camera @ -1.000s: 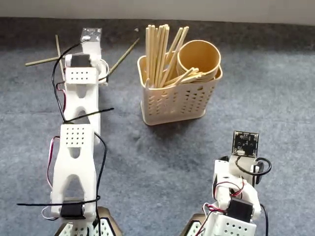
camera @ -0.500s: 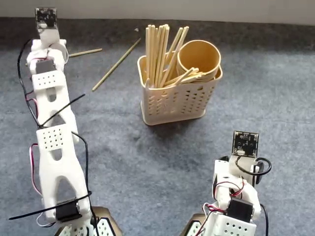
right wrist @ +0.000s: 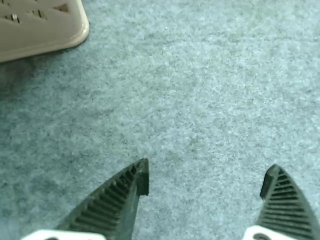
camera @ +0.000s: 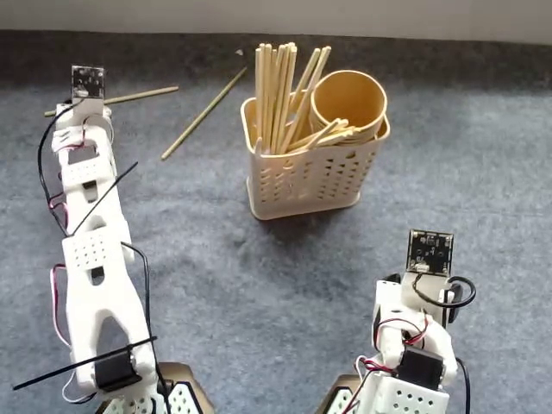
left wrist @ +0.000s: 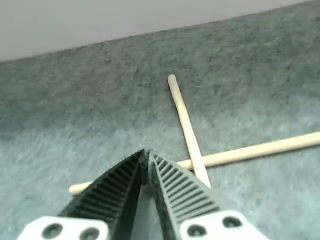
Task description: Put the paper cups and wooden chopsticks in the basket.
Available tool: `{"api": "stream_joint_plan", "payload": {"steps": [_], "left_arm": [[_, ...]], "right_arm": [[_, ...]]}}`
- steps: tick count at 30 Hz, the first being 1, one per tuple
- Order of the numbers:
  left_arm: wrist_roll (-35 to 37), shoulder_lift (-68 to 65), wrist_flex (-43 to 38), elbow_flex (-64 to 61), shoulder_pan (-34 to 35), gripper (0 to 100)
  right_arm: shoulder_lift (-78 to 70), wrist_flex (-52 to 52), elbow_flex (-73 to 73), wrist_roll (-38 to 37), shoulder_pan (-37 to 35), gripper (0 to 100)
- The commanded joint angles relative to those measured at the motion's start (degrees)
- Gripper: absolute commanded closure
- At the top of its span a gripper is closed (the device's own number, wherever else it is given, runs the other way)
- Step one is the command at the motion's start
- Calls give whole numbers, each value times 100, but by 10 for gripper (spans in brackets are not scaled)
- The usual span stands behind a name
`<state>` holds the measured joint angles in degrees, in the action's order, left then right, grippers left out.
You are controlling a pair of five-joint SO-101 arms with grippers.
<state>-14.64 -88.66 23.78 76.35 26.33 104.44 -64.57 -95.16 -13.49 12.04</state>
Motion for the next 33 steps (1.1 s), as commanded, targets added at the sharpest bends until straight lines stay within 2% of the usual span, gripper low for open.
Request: {"api": "stream_joint_plan", "payload": {"steps": [1, 5, 7, 10, 13, 16, 20, 25, 29, 33], "left_arm": [[-18, 470, 2497, 532, 145, 976], [-26, 866, 5591, 1763, 48, 973], [-35, 1147, 6734, 1956, -40, 973], [-35, 1824, 7534, 1851, -215, 973], [-35, 2246, 7429, 1877, -207, 973], [-26, 2422, 6057, 1824, -57, 973], [-9, 1745, 3130, 1815, 22, 973], [-26, 84, -264, 1815, -365, 973], [-35, -910, -1327, 1815, -673, 973], [-35, -1367, -1477, 1815, -699, 973]], "right_arm": [[48, 119, -716, -79, -48, 652], [48, 119, -716, -79, -48, 652], [48, 119, -716, -79, -48, 652], [48, 119, -716, -79, -48, 652], [48, 119, -716, -79, -48, 652], [48, 119, -716, -70, -48, 652], [48, 119, -716, -70, -48, 652], [48, 110, -716, -70, -40, 652], [48, 92, -716, -70, -40, 652], [48, 92, -716, -70, -40, 652]]}}
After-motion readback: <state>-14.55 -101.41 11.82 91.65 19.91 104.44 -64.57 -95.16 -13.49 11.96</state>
